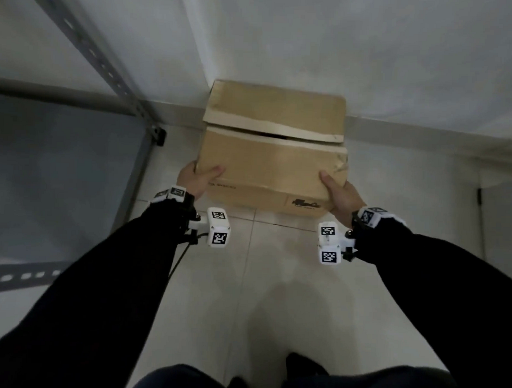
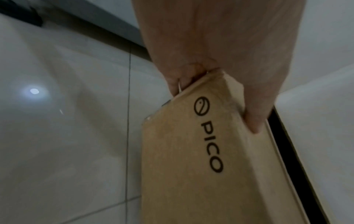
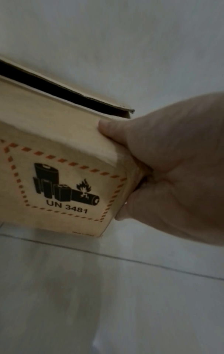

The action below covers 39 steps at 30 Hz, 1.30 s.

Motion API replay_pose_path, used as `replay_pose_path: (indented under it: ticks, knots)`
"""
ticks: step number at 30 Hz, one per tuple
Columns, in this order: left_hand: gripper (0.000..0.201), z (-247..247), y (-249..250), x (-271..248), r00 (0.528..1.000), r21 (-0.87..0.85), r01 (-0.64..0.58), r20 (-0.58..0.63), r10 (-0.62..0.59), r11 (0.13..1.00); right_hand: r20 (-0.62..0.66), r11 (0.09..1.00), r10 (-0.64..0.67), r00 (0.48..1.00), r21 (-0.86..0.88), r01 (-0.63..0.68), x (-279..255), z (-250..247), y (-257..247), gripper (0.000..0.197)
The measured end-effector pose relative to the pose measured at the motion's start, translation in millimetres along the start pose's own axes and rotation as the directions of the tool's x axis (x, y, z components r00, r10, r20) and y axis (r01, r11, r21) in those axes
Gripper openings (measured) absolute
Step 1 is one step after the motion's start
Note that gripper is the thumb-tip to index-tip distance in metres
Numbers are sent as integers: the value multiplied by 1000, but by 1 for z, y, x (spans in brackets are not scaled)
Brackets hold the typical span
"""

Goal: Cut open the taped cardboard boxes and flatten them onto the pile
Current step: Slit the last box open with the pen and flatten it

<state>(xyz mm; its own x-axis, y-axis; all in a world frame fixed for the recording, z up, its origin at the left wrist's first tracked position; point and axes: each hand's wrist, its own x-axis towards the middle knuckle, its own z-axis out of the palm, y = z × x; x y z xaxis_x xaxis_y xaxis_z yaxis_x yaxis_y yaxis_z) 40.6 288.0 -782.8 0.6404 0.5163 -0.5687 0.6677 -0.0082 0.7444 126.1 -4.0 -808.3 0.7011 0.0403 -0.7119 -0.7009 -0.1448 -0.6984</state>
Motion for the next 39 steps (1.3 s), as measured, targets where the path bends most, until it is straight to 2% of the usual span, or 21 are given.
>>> replay_pose_path:
  ticks: [4,7,15,17,20,22,24,27,30,34,37,39]
  knots:
    - [67,-20,35,-68,997,-28,-2,-79,-1,1000,51,994,89,995,61,-92,-83,-15,-24,59]
    - [66,-39,78,-148,993,-16,6,-121,-8,1000,53,987,118,992,106,-123,-170,-35,-56,53]
    - [80,-118,222,-383,990,-125,-36,-137,19,992,-9,987,-4,1000,163,5,-433,-89,-194,37]
    - [67,-136,263,-436,989,-156,-94,-131,74,983,-21,986,-45,999,160,48,-492,-104,-227,39]
    - [39,-160,315,-504,980,-157,-193,-74,184,968,-56,979,-128,990,154,135,-573,-126,-266,19]
    - [35,-171,343,-539,962,-156,-271,-26,270,950,-99,969,-177,979,154,190,-619,-144,-284,13]
    - [38,-175,368,-566,936,-155,-342,34,351,927,-142,954,-234,962,157,255,-659,-166,-294,18]
    - [39,-157,406,-598,893,-120,-424,112,437,898,-224,927,-311,923,142,347,-704,-208,-309,31]
    - [38,-112,436,-630,849,-78,-503,142,509,861,-288,901,-375,881,111,419,-735,-262,-318,34]
    - [40,-27,464,-677,782,-42,-607,144,606,793,-430,887,-394,812,56,459,-751,-344,-314,36]
    - [45,49,469,-713,771,-28,-612,200,604,791,-592,899,-385,708,-69,432,-754,-414,-306,43]
    - [48,96,469,-733,767,-57,-607,219,603,792,-602,907,-387,699,-112,406,-751,-463,-305,51]
